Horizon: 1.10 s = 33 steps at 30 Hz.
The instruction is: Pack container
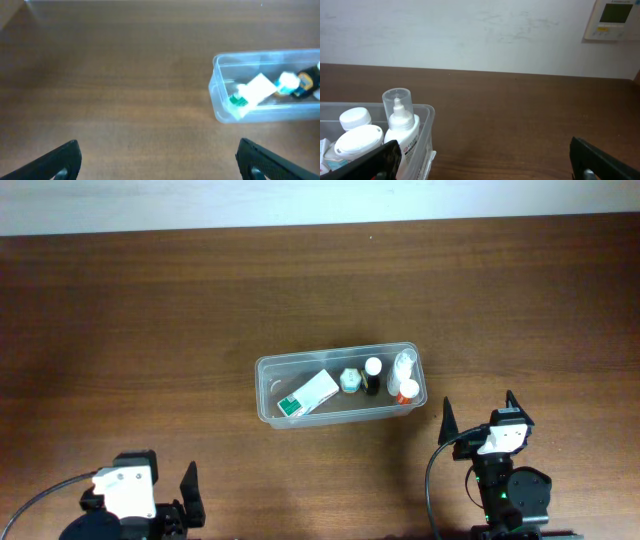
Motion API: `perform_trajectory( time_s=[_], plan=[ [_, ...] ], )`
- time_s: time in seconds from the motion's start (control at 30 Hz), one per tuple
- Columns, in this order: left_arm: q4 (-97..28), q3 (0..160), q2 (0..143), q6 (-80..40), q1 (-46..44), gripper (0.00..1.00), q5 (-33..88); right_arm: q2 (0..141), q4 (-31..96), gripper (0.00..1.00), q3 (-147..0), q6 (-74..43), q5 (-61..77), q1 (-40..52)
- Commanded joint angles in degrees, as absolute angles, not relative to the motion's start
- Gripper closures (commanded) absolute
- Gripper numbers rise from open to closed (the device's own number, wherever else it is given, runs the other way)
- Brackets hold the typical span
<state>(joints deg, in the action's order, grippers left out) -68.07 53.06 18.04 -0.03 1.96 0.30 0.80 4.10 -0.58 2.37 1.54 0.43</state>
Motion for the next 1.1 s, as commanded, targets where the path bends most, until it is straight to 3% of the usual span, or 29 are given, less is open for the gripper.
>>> perform_trajectory(
  time_s=[0.0, 0.43, 0.77, 1.07],
  plan=[
    [-63.4, 47.68, 17.67, 0.84, 2.04, 0.01, 1.21, 0.54, 4.49, 0.02, -0.32, 2.76, 1.04, 0.32],
    [-16.49, 13.23, 8.38, 0.84, 2.02, 0.01, 12.69, 0.54, 4.49, 0.02, -0.32, 2.76, 1.04, 0.32],
    [-3.46, 0.43, 0.3, 0.89, 0.01, 0.01, 6.04, 0.54, 4.49, 0.02, -0.32, 2.76, 1.04, 0.32],
    [-3.84, 0.47, 0.3, 0.89, -3.42, 0.01, -8.64, 0.54, 4.49, 0.02, -0.32, 2.76, 1.04, 0.32]
  ],
)
